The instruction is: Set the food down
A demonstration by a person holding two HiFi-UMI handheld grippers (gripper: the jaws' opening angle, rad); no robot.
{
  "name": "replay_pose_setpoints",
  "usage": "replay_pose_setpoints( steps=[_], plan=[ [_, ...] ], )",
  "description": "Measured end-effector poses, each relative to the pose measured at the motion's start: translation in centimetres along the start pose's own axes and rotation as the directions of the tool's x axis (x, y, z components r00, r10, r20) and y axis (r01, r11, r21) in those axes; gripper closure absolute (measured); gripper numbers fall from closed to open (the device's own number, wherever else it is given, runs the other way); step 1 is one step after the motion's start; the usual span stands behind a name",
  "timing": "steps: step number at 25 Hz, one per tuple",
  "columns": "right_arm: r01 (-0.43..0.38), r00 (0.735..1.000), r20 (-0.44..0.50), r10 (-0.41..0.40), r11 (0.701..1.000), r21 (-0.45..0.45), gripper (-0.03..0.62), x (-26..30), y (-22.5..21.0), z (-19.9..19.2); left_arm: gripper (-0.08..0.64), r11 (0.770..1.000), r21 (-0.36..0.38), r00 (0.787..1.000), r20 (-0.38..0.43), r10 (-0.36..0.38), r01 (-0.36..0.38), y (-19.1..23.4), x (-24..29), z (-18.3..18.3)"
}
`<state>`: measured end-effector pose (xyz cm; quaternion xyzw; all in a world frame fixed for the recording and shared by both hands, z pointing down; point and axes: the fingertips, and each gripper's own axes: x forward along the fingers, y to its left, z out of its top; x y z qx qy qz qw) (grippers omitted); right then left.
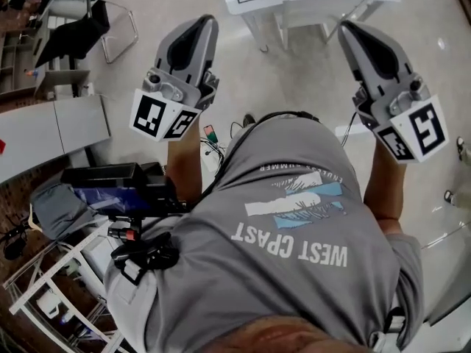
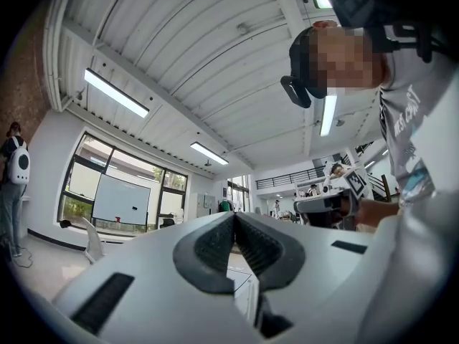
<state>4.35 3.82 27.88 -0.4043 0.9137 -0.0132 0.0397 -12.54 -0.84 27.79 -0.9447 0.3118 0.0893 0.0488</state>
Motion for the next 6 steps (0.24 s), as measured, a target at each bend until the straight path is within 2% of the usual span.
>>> replay_pose_setpoints(
  steps=[3,6],
  plan=[
    [0.004,1.0,0.011,-0.004,0.999,0.051,0.586,3.3,4.3,-5.5,0.552,1.0,0.004,0.998,-0.057,0.017,-0.017,2.7,-7.1,-3.2],
    [-0.053,0.998,0.031,0.049,0.987,0.15,0.586,8.0,9.8,-12.5,0.552,0.995,0.05,0.981,-0.168,0.094,-0.087,6.1,-16.3,-6.2]
  ],
)
